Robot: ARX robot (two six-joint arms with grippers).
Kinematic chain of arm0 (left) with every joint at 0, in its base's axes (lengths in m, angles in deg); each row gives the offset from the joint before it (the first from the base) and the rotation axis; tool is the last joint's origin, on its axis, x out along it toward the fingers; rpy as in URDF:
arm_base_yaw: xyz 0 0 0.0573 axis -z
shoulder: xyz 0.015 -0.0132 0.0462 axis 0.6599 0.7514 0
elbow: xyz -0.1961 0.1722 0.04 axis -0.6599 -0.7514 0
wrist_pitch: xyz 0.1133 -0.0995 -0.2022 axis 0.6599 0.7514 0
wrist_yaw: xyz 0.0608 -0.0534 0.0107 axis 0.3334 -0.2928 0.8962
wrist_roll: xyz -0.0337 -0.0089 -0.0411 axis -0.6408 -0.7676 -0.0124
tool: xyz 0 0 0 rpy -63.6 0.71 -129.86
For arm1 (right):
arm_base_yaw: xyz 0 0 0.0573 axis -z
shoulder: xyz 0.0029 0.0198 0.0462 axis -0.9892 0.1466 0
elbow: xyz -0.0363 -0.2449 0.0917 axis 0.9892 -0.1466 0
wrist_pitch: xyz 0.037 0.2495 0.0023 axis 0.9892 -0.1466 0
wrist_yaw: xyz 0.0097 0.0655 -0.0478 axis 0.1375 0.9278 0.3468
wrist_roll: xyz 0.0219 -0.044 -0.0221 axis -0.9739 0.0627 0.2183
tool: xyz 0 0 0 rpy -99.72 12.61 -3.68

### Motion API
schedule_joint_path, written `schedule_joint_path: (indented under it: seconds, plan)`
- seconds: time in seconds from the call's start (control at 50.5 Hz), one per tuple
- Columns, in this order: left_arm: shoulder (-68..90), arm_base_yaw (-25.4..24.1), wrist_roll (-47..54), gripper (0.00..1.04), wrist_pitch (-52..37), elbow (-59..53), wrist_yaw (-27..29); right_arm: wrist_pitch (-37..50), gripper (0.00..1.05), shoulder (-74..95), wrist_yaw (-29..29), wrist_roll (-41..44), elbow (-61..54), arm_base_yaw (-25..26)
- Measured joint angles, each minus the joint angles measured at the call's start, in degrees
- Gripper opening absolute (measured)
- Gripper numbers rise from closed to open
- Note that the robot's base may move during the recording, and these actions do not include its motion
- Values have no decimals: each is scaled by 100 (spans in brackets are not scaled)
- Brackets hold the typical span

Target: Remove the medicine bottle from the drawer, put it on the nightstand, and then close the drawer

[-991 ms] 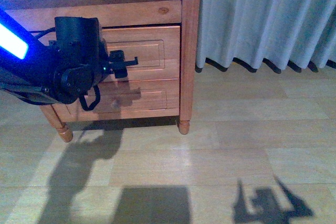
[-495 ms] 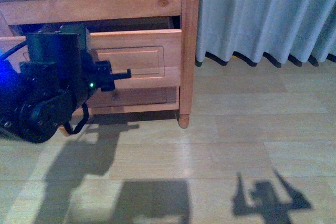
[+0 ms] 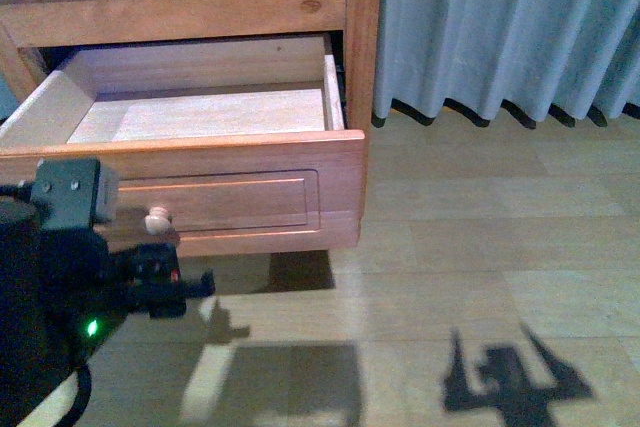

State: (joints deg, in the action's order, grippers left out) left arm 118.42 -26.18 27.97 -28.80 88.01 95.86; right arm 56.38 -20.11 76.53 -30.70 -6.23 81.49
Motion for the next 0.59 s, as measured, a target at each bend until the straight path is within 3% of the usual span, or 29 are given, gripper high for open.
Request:
schedule_joint_path:
  seconds: [0.139,0.297,0.535,0.594]
  plan:
    - [-258,-37,-208,65,538,-319,-160,0,98,0,0,0,0,0]
    - [-1856,-546,-417,98,2166,-407,-752,0,98,0,2,0,0,0]
    - [-5095,-1244,-431,98,4544,-9,-1740,0,98,0,0,0,0,0]
    - [-5910,-1309,-273,96,4874,-7,-1668,0,98,0,0,0,0,0]
